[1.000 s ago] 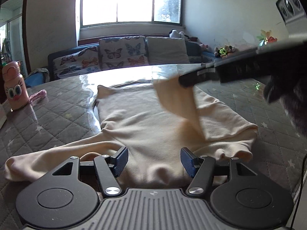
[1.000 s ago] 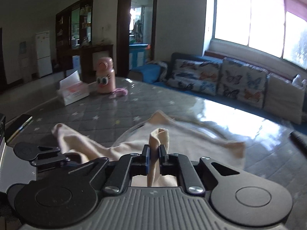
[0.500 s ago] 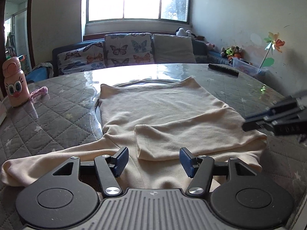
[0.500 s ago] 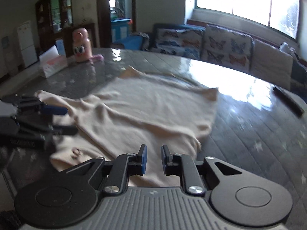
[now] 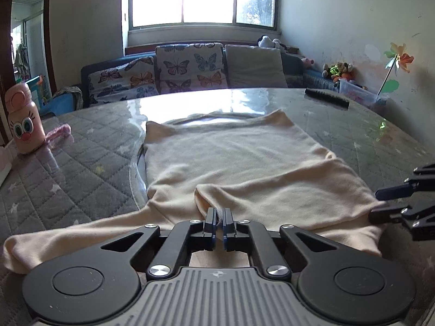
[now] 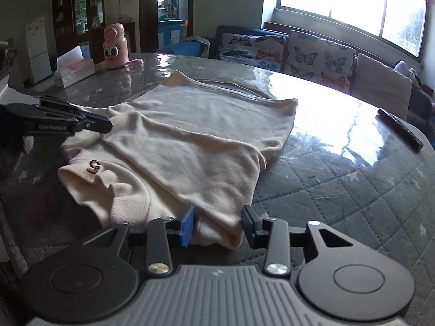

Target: Fold clothes

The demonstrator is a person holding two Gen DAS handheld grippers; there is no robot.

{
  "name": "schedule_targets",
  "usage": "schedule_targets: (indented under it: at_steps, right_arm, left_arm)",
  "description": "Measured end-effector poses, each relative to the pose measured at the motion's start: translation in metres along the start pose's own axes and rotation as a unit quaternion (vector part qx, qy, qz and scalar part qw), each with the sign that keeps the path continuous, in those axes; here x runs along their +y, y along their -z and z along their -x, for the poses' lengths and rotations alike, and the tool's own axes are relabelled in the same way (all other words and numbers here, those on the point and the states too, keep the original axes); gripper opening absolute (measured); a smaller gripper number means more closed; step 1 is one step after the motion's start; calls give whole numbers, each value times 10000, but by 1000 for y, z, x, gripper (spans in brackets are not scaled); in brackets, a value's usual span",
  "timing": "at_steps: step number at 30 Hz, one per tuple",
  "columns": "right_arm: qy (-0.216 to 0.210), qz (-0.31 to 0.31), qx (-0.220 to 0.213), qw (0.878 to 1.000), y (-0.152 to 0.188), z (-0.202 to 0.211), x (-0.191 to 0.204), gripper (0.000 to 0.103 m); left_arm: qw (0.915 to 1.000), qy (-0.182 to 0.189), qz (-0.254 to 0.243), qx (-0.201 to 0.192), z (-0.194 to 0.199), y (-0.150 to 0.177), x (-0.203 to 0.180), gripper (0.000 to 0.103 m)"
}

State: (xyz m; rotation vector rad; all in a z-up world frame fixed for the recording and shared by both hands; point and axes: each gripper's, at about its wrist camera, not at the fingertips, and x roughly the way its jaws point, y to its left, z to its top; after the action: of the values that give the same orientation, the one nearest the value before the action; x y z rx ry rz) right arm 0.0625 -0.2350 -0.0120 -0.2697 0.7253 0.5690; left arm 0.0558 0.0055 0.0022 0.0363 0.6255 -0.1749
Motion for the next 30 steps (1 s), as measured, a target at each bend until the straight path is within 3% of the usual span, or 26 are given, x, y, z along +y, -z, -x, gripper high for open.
schedule_targets:
  at_steps: [4, 9, 12, 17, 24, 30]
  right_arm:
    - [63, -88, -36, 9999, 1, 1, -2, 35]
    - [177, -185, -71, 9996, 4, 6, -5, 16]
    - [162, -253, -57, 9995, 6, 9, -7, 16]
    - [65, -276, 77, 9996, 5, 11, -13, 17]
    - [-140, -227, -116, 9996, -18, 21, -16, 18]
    - [-174, -245, -331, 9990, -43, -11, -13, 21]
  left_arm:
    - [9996, 170, 149, -186, 15, -14, -1, 4]
    - [9970, 476, 477, -370, 37, -23, 4, 4]
    - [9972, 500, 500, -233, 38, -14, 8, 4]
    - [9983, 165, 414, 363, 18, 13, 16, 7]
    - [9993, 246, 266, 30, 27, 1, 17, 8]
    - [9984, 494, 219, 157, -2, -4, 6, 8]
